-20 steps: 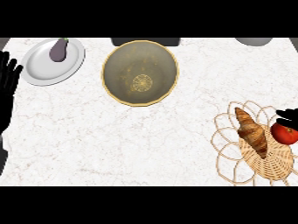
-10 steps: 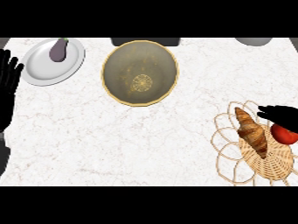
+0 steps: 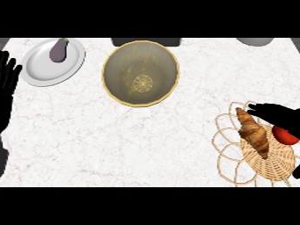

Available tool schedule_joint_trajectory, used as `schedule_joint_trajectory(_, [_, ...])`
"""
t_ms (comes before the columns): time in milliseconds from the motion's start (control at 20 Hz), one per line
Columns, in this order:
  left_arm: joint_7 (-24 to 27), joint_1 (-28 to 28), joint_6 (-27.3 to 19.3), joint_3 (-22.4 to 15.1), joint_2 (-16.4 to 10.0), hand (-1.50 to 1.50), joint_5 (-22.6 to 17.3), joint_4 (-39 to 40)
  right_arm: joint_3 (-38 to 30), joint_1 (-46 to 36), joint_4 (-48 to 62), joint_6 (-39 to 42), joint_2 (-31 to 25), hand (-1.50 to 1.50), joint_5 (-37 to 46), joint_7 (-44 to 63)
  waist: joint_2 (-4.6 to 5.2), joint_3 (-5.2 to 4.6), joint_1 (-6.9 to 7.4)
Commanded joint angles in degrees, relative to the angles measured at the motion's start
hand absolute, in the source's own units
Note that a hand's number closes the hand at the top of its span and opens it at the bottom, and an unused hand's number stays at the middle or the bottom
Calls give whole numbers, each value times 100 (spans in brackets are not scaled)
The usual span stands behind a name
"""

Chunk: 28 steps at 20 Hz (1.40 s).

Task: Pick the croissant from the placemat and place it in the bowl

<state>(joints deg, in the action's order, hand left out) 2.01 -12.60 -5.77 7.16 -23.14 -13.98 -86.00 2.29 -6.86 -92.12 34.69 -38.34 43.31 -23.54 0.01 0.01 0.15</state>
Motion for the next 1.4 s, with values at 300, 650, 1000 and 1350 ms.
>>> schedule_joint_trajectory(300, [373, -228, 65, 130, 410, 0, 367, 578, 72, -397, 724, -174, 410, -150, 702, -367, 6, -1, -11])
schedule_joint_trajectory(650, [-159, -219, 126, 233, 419, 0, 376, 56, 10, -513, 950, -143, 628, -150, 1040, -419, 0, -1, -5])
schedule_joint_trajectory(1000, [29, -116, 399, 398, 406, 0, 382, 203, 129, -628, 1902, -790, 920, -150, 1610, -545, 6, -1, 6])
schedule_joint_trajectory(1350, [-480, -347, 264, 394, 416, 0, 502, -157, -29, -1111, 2434, -868, 966, -150, 1831, -647, 2, 0, 10])
